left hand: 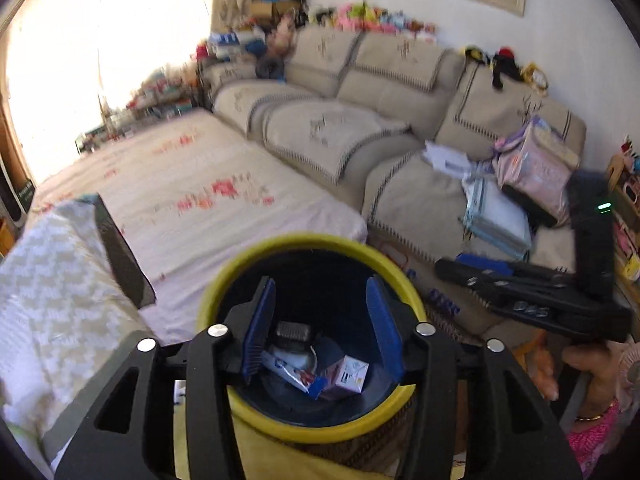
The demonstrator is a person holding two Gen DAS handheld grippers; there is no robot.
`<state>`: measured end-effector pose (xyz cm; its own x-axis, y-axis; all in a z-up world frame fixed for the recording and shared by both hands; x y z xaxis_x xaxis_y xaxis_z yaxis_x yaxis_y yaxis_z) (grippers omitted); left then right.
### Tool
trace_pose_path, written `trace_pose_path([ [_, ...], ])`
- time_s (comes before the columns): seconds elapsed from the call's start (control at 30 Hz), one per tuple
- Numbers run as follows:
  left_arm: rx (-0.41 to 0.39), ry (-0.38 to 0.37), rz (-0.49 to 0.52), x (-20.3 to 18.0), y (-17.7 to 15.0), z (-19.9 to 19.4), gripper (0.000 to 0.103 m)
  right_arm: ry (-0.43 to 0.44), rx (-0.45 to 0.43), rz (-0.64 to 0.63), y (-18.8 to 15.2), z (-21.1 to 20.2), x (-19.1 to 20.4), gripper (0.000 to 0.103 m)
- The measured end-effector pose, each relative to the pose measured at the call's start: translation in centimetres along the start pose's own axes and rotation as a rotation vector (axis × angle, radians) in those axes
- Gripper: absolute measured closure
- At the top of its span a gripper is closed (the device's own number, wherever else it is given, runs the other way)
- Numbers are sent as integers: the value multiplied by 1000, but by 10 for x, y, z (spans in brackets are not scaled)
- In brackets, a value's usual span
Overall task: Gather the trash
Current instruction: 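Move the right gripper back toward the green-capped juice bottle on the table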
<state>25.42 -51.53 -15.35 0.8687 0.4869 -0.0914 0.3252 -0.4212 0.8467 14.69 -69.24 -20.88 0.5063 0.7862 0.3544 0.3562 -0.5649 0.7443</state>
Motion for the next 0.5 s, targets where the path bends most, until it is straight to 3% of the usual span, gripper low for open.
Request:
trace_pose_path([
  [0.03, -51, 16, 2, 4, 4, -20, 33, 4, 1, -9, -1, 0, 5, 55],
  [0.07, -106, 42, -1, 9, 9, -43, 27, 8, 3, -18, -1, 0, 10, 55],
  [0.2, -257, 142, -32, 42, 13, -129, 15, 28, 16, -61, -5, 3, 36, 55],
  [0.37, -381, 381, -59, 111, -2, -235, 12, 68, 44, -150, -18, 8, 89, 54],
  [0.5, -423, 603, -86, 174, -35, -311, 11, 113, 73, -224, -33, 11, 137, 54],
])
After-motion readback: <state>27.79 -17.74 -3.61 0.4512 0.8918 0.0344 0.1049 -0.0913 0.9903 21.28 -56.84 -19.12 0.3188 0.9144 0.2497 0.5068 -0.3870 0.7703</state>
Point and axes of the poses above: each gripper's, at about its wrist camera, not at the fingertips, and z roughly the way its jaws point, x to its left, y to its top, the point moved 9 cm from there along z, roughly the way its jaws point, and after that the axes turned 9 degrees about -x, right-handed, at the moved point
